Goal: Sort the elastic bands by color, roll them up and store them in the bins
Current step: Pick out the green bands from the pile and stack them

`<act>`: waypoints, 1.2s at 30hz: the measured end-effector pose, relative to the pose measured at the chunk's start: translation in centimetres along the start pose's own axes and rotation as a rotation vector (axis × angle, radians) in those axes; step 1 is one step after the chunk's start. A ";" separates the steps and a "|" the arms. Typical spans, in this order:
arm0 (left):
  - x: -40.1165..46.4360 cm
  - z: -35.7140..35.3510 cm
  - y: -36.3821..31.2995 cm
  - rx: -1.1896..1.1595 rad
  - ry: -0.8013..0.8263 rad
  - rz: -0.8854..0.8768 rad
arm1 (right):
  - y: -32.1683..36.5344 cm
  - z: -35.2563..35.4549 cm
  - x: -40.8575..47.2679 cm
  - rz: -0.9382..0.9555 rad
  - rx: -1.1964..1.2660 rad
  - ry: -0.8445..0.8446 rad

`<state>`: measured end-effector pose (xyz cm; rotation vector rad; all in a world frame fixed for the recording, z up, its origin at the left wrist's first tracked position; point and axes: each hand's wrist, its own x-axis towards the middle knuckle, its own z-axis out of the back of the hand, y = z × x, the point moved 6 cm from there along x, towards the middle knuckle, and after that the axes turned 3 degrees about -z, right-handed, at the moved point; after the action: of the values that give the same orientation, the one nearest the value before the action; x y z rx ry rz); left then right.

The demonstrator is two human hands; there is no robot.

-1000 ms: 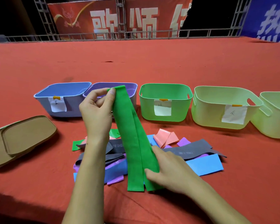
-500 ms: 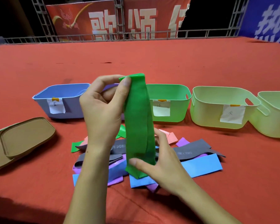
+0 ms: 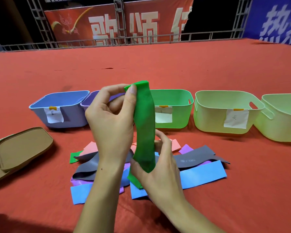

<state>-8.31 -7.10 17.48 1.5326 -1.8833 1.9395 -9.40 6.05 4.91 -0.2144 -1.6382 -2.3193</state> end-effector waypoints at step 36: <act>2.7 4.3 9.3 0.108 0.256 0.364 | -2.7 1.8 2.2 0.096 -0.849 0.545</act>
<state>-12.88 -14.47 11.36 0.9469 -2.0826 2.2835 -12.41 8.20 3.72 0.1596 -0.3430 -2.5393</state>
